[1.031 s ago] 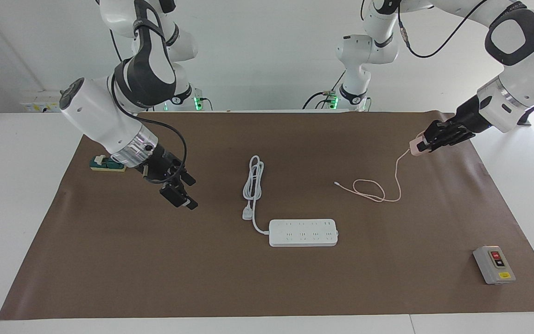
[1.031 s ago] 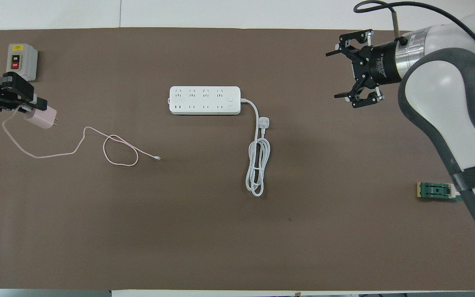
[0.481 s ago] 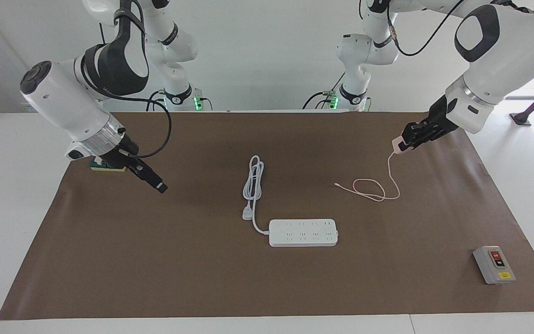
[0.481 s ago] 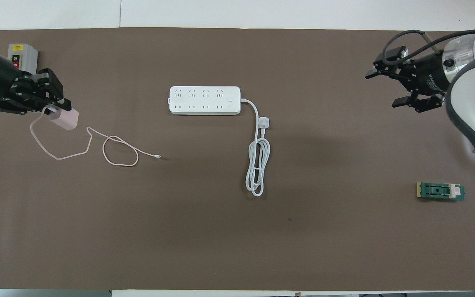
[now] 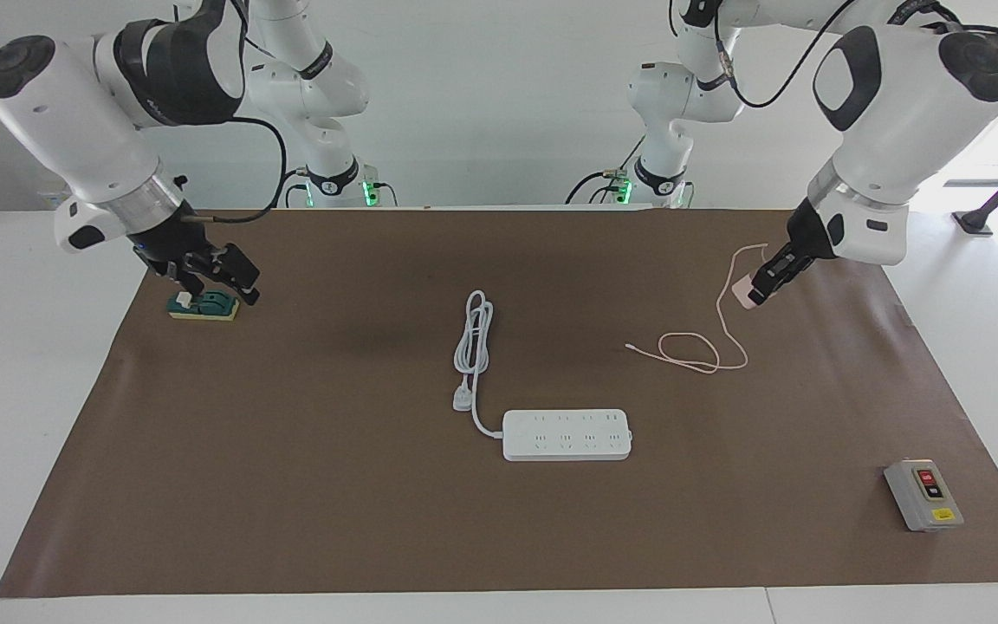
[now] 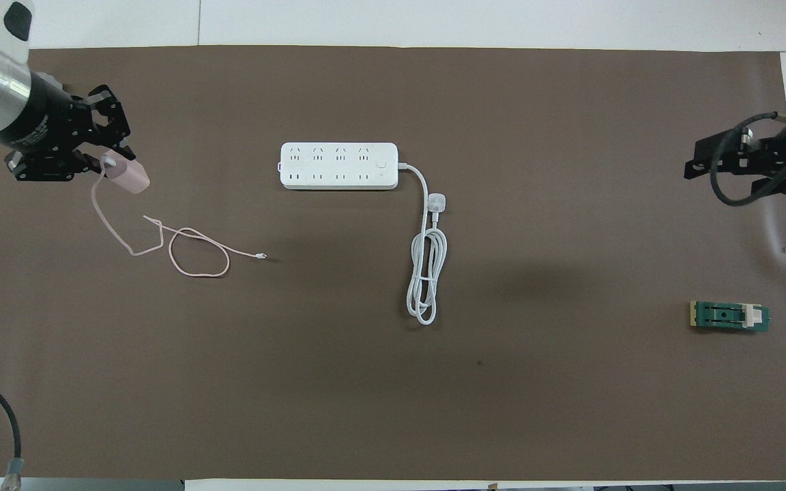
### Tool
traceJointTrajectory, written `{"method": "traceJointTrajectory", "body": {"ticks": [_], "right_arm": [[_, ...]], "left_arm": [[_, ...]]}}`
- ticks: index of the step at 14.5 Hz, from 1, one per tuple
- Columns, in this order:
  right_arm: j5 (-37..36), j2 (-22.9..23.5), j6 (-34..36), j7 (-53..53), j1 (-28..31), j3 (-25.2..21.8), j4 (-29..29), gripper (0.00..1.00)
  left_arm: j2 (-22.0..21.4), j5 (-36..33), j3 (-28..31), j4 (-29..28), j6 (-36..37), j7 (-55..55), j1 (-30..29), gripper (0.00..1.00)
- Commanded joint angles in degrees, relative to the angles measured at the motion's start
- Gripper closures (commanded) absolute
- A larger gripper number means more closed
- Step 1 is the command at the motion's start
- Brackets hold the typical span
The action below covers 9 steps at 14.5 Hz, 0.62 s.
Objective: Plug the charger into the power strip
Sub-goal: 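Bring the charger to the power strip's end with the left gripper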
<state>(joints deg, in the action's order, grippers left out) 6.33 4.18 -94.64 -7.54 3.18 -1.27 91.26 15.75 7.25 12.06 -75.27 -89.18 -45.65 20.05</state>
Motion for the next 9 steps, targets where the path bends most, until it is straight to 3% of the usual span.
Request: {"method": "traceJointTrajectory", "body": {"ticks": [1,4,9], "right_arm": [[-2.29,-4.52,3.93,8.22,3.13,1.27,2.08,0.00],[-4.04,-6.72,9.55,10.09,3.67,1.36,2.08,0.00],[-4.31,-7.52,14.31,11.14,3.24,1.53,2.00,0.00]], "left_arm": [[3.67,-1.53,0.51,2.49,-3.53,-12.58,2.09,1.00],[7.53,-1.97,0.69,3.72,-9.85,-30.32,4.99,1.00],[12.64,-5.31,0.42,4.25,-10.66,-48.19,8.51,1.00]]}}
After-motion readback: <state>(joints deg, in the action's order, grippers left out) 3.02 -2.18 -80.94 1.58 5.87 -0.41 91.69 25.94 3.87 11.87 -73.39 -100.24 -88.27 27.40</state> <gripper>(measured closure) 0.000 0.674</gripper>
